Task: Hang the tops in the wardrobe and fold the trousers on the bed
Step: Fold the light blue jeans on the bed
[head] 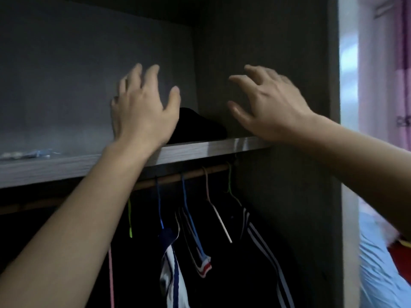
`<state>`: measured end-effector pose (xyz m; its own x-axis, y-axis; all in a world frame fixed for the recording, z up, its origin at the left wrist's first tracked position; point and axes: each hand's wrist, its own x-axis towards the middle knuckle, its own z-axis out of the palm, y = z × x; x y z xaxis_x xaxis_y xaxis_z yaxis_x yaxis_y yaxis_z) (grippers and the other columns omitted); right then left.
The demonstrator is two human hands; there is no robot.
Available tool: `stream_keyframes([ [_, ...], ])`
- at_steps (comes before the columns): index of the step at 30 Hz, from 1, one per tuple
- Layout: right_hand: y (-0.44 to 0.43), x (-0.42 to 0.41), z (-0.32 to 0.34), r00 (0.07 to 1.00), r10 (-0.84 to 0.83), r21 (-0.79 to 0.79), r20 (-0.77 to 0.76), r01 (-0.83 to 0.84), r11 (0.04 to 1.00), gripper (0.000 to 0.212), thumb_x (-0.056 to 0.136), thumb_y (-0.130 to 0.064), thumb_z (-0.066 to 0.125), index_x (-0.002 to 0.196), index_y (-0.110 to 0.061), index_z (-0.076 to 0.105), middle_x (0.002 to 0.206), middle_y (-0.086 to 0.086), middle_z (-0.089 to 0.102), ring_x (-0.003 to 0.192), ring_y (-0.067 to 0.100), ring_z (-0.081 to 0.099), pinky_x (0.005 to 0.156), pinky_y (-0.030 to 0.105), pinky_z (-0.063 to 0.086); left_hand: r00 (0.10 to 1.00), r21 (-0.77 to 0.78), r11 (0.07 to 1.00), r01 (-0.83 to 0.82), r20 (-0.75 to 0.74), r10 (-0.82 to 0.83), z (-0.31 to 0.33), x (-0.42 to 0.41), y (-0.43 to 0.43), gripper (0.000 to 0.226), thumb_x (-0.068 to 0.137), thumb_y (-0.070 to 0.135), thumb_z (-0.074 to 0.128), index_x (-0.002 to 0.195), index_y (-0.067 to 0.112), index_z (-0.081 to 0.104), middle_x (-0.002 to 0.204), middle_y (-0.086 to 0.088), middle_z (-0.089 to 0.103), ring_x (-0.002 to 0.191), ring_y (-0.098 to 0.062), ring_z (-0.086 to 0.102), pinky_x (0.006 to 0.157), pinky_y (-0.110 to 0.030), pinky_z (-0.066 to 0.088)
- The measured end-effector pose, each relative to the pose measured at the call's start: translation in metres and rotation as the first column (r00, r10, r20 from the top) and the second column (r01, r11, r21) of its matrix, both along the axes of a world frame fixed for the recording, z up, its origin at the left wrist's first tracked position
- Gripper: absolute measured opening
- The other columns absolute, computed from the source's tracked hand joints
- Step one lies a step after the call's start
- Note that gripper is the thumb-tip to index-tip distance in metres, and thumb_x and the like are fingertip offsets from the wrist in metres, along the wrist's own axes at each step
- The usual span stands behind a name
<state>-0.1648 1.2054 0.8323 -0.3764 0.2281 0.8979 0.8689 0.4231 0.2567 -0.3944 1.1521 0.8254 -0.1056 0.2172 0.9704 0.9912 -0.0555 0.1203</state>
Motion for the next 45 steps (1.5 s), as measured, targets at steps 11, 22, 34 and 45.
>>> stream_keyframes([
  [11, -0.065, 0.082, -0.127, 0.994, -0.057, 0.094, -0.092, 0.066, 0.993, 0.058, 0.096, -0.043, 0.047, 0.147, -0.018, 0.046, 0.158, 0.020, 0.031, 0.149, 0.037, 0.024, 0.120, 0.052, 0.020, 0.973, -0.126, 0.965, 0.231, 0.007, -0.231, -0.114, 0.084, -0.019, 0.059, 0.099, 0.049, 0.037, 0.149, 0.016, 0.036, 0.157, -0.012, 0.030, 0.143, -0.032, 0.028, 0.113, -0.052, 0.027],
  [22, -0.205, 0.385, -0.363, 0.911, -0.408, -0.523, 0.054, 0.374, 0.766, 0.069, 0.096, -0.047, 0.044, 0.157, -0.020, 0.025, 0.164, 0.017, 0.014, 0.153, 0.032, 0.010, 0.123, 0.049, 0.010, 0.840, -0.321, 0.777, 0.541, 0.161, -0.518, -0.305, 0.380, -0.104, 0.063, 0.094, 0.045, 0.038, 0.147, 0.011, 0.039, 0.158, -0.016, 0.027, 0.147, -0.031, 0.021, 0.115, -0.053, 0.018],
  [34, -0.421, 0.752, -0.492, 0.412, -0.903, -0.800, 0.120, 0.578, 0.157, 0.080, 0.094, -0.044, 0.053, 0.156, -0.014, 0.012, 0.161, 0.020, 0.016, 0.148, 0.037, 0.016, 0.118, 0.052, 0.021, 0.539, -0.832, 0.328, 0.447, -0.043, -0.841, -0.463, 0.737, -0.168, 0.074, 0.090, 0.056, 0.030, 0.148, 0.010, 0.038, 0.157, -0.020, 0.027, 0.144, -0.038, 0.027, 0.109, -0.061, 0.025],
  [45, -0.474, 0.931, -0.516, 0.089, -0.959, -0.827, 0.269, 0.531, -0.183, 0.090, 0.090, -0.035, 0.056, 0.158, -0.019, -0.001, 0.163, 0.021, 0.004, 0.150, 0.036, 0.011, 0.120, 0.048, 0.017, 0.274, -0.903, 0.075, 0.424, 0.049, -0.960, -0.516, 1.011, -0.123, 0.089, 0.095, 0.056, 0.044, 0.157, 0.017, -0.005, 0.163, -0.014, -0.010, 0.150, -0.033, -0.002, 0.118, -0.056, 0.017],
])
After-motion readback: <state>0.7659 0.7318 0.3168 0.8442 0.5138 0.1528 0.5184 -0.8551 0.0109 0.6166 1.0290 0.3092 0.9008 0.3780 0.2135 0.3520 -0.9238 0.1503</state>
